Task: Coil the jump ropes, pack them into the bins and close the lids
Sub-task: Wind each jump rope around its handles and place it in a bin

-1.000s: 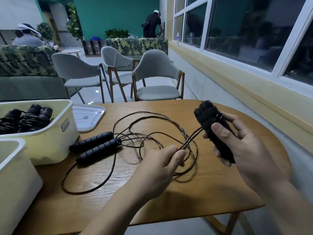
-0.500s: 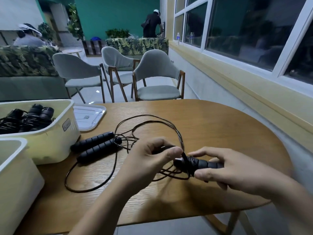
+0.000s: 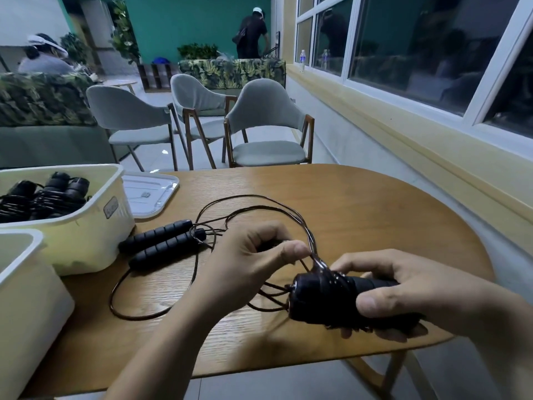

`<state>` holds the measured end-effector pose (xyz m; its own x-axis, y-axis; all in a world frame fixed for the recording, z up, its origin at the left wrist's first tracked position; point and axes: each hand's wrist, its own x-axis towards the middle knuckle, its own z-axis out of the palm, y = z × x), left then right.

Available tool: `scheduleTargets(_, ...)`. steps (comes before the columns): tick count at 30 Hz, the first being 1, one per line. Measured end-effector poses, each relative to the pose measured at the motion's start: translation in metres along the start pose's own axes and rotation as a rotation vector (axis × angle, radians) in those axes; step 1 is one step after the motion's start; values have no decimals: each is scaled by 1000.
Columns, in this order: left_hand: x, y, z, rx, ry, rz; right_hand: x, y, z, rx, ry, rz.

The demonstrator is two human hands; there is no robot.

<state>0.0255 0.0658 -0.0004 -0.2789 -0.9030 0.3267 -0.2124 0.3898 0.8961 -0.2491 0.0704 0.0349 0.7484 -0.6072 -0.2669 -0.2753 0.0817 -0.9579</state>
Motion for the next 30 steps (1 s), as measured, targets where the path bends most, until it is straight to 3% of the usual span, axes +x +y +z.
scheduleTargets(4,1,-1,14,-76,-105,-4,7,8,0,214,-96,-179)
scheduleTargets(9,2,-13,31,-16,-96,-95,21,9,9,293,-5,-395)
scheduleTargets(12,2,-16,34,175,-86,-61,24,10,13,322,153,-430)
scheduleTargets(20,5,-23,34,129,-37,-129,20,8,17,305,465,-527)
scheduleTargets(25,5,-22,33,268,-26,-123,21,10,17,297,684,-585)
scheduleTargets(28,4,-23,33,407,-29,-117,20,12,9,304,900,-562)
scheduleTargets(30,3,-24,33,460,-28,-109,19,13,5,166,1058,-491)
